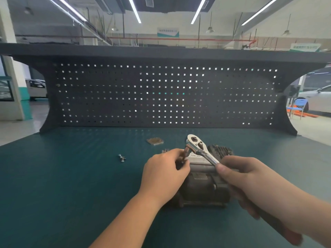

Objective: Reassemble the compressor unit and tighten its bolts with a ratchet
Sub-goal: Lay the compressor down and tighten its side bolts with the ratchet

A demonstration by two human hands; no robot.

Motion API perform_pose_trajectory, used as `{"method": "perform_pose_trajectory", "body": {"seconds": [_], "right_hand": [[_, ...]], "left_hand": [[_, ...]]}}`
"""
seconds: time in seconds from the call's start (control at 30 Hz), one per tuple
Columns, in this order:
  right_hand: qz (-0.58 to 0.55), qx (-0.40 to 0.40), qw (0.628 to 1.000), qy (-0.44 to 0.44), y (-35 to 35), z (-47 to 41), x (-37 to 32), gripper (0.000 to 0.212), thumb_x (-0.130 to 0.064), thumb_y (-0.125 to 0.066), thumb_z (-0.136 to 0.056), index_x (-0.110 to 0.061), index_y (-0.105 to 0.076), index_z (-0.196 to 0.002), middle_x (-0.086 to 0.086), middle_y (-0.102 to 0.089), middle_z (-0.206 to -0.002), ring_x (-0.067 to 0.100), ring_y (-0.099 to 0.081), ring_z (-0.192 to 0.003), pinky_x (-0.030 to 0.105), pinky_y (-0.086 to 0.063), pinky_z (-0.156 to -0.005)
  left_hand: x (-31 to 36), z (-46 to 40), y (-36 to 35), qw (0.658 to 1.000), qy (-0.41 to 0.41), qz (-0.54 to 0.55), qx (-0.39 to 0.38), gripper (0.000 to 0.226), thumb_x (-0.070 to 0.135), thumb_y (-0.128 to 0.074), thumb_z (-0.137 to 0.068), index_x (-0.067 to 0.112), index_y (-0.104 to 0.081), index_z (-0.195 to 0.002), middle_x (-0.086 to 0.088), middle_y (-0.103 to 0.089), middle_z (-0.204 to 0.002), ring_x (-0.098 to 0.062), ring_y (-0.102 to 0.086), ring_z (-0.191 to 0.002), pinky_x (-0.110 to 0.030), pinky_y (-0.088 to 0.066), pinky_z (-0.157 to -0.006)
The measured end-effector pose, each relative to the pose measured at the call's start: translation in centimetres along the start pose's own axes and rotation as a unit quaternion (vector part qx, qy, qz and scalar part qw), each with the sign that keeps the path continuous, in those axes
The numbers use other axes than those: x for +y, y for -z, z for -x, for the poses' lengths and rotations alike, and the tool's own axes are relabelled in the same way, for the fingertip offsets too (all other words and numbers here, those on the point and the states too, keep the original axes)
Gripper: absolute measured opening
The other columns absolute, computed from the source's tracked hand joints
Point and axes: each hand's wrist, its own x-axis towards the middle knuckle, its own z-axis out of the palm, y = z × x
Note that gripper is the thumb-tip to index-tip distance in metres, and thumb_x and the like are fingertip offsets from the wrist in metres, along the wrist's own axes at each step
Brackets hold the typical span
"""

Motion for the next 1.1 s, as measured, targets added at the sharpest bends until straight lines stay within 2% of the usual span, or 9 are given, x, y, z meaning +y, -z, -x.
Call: {"method": "perform_pose_trajectory", "body": {"seconds": [0.33,0.5,0.6,0.7,0.77,0.87,0.93,1.03,1.1], "right_hand": [[0.028,-0.016,0.999,-0.018,0.6,-0.4,-0.4,0.032,-0.034,-0.051,-0.096,-0.031,-0.058,-0.064,-0.002,-0.043,-0.042,0.018,-0.036,-0.029,0.021,-0.033,-0.034],[0.009,0.004,0.999,-0.042,-1.8,0.3,-0.5,0.019,-0.037,-0.05,-0.096,-0.035,-0.06,-0.08,-0.002,-0.048,-0.04,0.014,-0.043,-0.03,0.02,-0.034,-0.036],[-0.038,-0.01,0.996,-0.079,-3.6,0.6,-1.2,0.02,-0.039,-0.047,-0.097,-0.024,-0.06,-0.093,-0.004,-0.051,-0.041,0.012,-0.048,-0.036,0.022,-0.039,-0.045],[-0.049,0.013,0.995,-0.088,-4.7,0.5,-1.8,0.03,-0.036,-0.045,-0.098,-0.016,-0.049,-0.077,-0.005,-0.05,-0.045,0.006,-0.045,-0.034,0.015,-0.035,-0.042],[-0.019,0.021,0.997,-0.076,-4.8,0.3,-1.6,0.03,-0.037,-0.044,-0.099,-0.017,-0.048,-0.077,-0.006,-0.048,-0.052,0.001,-0.044,-0.037,0.013,-0.034,-0.045],[0.051,0.014,0.997,-0.05,-3.2,0.0,-1.1,0.02,-0.04,-0.045,-0.098,-0.031,-0.062,-0.098,-0.011,-0.052,-0.049,-0.006,-0.047,-0.039,0.008,-0.033,-0.044],[0.116,-0.016,0.993,-0.032,-0.8,-0.6,-1.2,0.018,-0.044,-0.049,-0.096,-0.048,-0.063,-0.085,-0.017,-0.058,-0.051,-0.009,-0.051,-0.041,0.005,-0.035,-0.043],[0.23,-0.042,0.972,-0.006,3.4,-2.7,-1.9,0.027,-0.054,-0.056,-0.089,-0.03,-0.065,-0.078,-0.013,-0.064,-0.055,0.002,-0.057,-0.044,0.015,-0.043,-0.043],[0.322,-0.009,0.946,0.025,5.6,-4.4,-2.3,0.041,-0.063,-0.055,-0.085,-0.023,-0.065,-0.078,-0.006,-0.068,-0.068,0.009,-0.063,-0.063,0.023,-0.05,-0.06]], "left_hand": [[0.1,0.1,-0.2,1.0,0.013,0.019,0.016,0.015,0.038,-0.063,-0.087,0.033,-0.07,-0.099,0.013,-0.074,-0.084,-0.013,-0.067,-0.083,-0.037,-0.054,-0.073],[1.2,0.3,-0.4,0.997,0.028,0.05,0.052,0.022,0.049,-0.063,-0.08,0.035,-0.07,-0.095,0.02,-0.073,-0.083,-0.006,-0.068,-0.083,-0.032,-0.053,-0.074],[1.1,0.4,-0.4,0.991,0.055,0.103,0.06,0.029,0.051,-0.057,-0.073,0.031,-0.071,-0.089,0.019,-0.073,-0.078,-0.009,-0.068,-0.081,-0.036,-0.054,-0.074],[0.9,0.3,-0.7,0.985,0.072,0.141,0.067,0.027,0.046,-0.058,-0.071,0.029,-0.073,-0.086,0.016,-0.073,-0.075,-0.013,-0.069,-0.079,-0.04,-0.053,-0.073],[0.9,0.3,-0.8,0.984,0.069,0.145,0.072,0.028,0.046,-0.054,-0.07,0.032,-0.072,-0.085,0.017,-0.071,-0.07,-0.014,-0.067,-0.073,-0.04,-0.053,-0.069],[0.9,0.3,-0.8,0.988,0.044,0.124,0.083,0.014,0.046,-0.059,-0.076,0.035,-0.067,-0.077,0.01,-0.061,-0.055,-0.017,-0.05,-0.056,-0.037,-0.048,-0.059],[0.8,0.3,-0.7,0.988,0.034,0.12,0.093,0.018,0.045,-0.064,-0.08,0.03,-0.068,-0.07,0.006,-0.052,-0.05,-0.019,-0.039,-0.054,-0.036,-0.041,-0.054],[0.9,0.1,-0.6,0.987,0.039,0.13,0.089,0.016,0.036,-0.069,-0.083,0.025,-0.072,-0.073,0.004,-0.043,-0.047,-0.015,-0.032,-0.053,-0.033,-0.032,-0.052],[1.0,0.0,-0.6,0.986,0.037,0.136,0.086,0.018,0.043,-0.067,-0.081,0.028,-0.075,-0.076,0.005,-0.044,-0.047,-0.014,-0.033,-0.053,-0.032,-0.032,-0.053]]}}
